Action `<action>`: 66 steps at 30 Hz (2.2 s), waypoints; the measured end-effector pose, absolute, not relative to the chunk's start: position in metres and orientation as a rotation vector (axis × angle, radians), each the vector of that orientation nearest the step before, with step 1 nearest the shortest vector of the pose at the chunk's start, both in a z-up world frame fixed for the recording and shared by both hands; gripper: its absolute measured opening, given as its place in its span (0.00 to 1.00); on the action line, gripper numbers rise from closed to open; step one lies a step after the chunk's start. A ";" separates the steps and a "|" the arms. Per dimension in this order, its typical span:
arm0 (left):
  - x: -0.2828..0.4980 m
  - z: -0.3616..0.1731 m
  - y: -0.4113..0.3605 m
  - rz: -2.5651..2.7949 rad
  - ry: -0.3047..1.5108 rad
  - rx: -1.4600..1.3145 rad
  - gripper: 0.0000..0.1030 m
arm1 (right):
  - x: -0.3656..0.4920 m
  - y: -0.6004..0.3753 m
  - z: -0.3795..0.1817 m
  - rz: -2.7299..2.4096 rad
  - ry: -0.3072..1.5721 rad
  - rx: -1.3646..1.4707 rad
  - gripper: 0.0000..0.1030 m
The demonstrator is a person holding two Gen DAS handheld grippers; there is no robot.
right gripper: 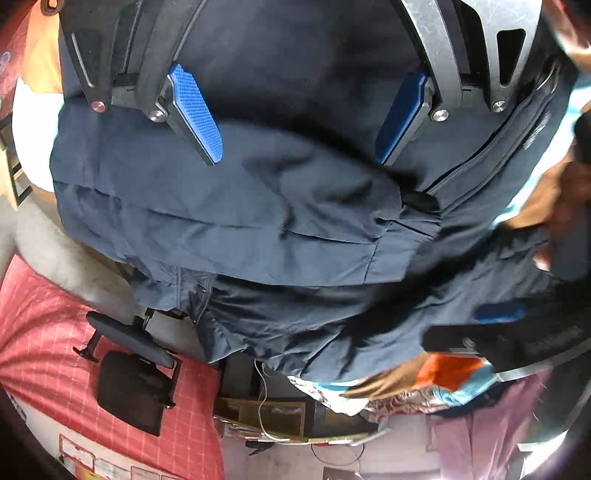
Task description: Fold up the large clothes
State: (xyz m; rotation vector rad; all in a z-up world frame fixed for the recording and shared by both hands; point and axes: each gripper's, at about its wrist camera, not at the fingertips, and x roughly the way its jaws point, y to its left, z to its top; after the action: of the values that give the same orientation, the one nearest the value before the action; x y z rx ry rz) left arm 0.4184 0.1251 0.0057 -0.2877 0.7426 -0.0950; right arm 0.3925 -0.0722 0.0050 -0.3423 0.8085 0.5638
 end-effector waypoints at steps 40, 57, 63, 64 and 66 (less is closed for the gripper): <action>0.326 -0.041 0.196 0.122 0.640 -0.468 0.99 | 0.515 -0.224 -0.050 0.066 0.927 -0.174 0.73; 0.186 -0.057 0.379 0.752 0.577 -0.909 0.99 | 0.433 0.003 -0.010 0.551 0.774 -0.339 0.91; 0.179 -0.060 0.379 0.760 0.565 -0.931 0.99 | 0.424 0.044 -0.023 0.500 0.689 -0.477 0.91; 0.179 -0.061 0.379 0.764 0.569 -0.924 0.99 | 0.426 0.047 -0.026 0.475 0.680 -0.492 0.91; 0.183 -0.062 0.377 0.783 0.585 -0.902 0.99 | 0.433 0.052 -0.033 0.453 0.681 -0.499 0.91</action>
State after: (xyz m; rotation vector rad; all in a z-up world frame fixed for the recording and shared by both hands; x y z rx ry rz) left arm 0.1832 0.3773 -0.0620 -0.9022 0.5847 0.7829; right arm 0.4333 0.0520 -0.0326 -0.4991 0.6813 0.4527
